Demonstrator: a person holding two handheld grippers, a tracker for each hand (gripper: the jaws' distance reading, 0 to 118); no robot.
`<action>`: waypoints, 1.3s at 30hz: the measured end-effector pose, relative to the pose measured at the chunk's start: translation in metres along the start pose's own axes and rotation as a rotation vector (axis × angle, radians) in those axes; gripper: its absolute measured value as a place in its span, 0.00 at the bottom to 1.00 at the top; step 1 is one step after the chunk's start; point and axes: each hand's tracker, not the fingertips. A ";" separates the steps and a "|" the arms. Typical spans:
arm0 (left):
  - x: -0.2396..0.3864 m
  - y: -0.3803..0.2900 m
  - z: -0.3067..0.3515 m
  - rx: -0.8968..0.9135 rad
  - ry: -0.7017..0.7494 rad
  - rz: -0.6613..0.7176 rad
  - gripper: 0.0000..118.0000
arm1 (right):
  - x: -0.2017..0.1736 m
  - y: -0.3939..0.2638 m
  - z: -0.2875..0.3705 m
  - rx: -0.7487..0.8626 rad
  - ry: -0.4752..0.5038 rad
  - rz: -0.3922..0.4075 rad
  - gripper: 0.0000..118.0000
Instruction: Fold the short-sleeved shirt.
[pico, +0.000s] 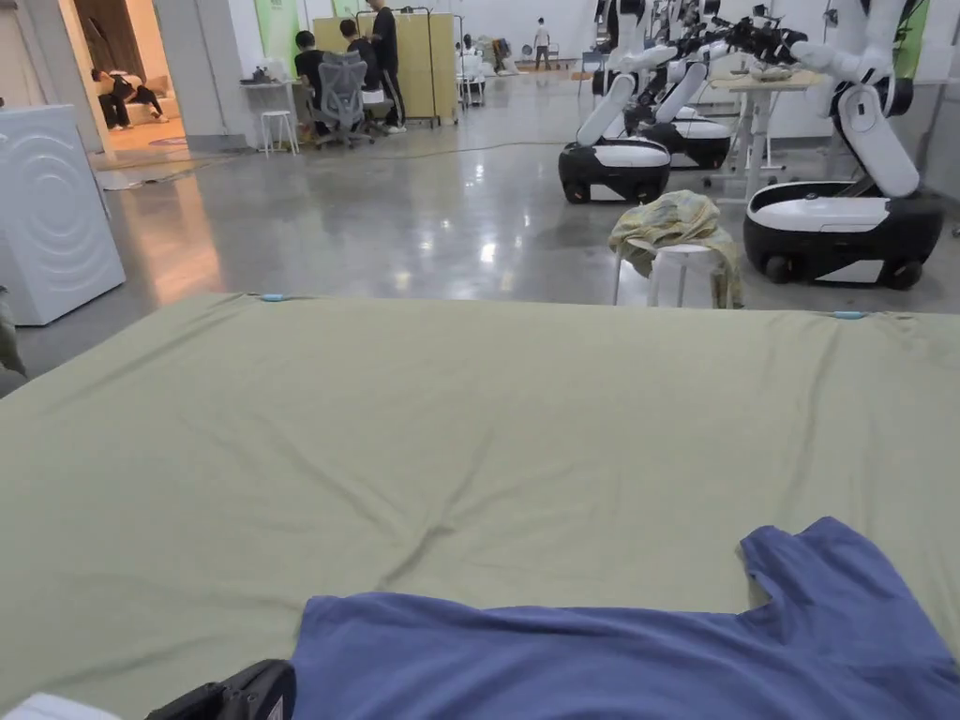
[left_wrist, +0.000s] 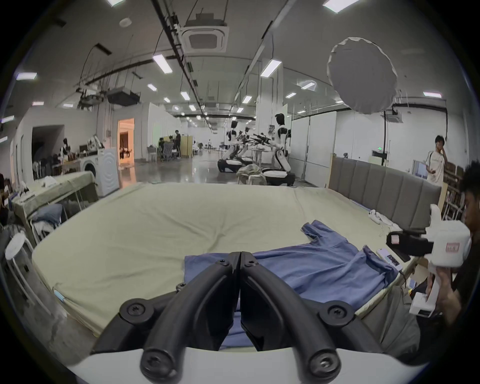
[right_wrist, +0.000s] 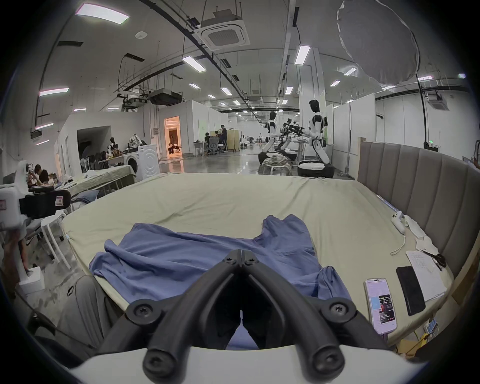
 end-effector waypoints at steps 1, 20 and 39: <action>-0.008 0.003 -0.005 -0.018 -0.028 0.009 0.02 | 0.001 -0.001 -0.001 -0.005 0.003 -0.002 0.00; -0.147 -0.033 -0.320 -0.681 0.022 0.401 0.40 | 0.064 -0.044 -0.021 -0.122 -0.025 -0.196 0.00; -0.111 -0.046 -0.336 -0.782 0.059 0.158 0.06 | 0.161 0.040 -0.182 -0.464 -0.013 -0.213 0.65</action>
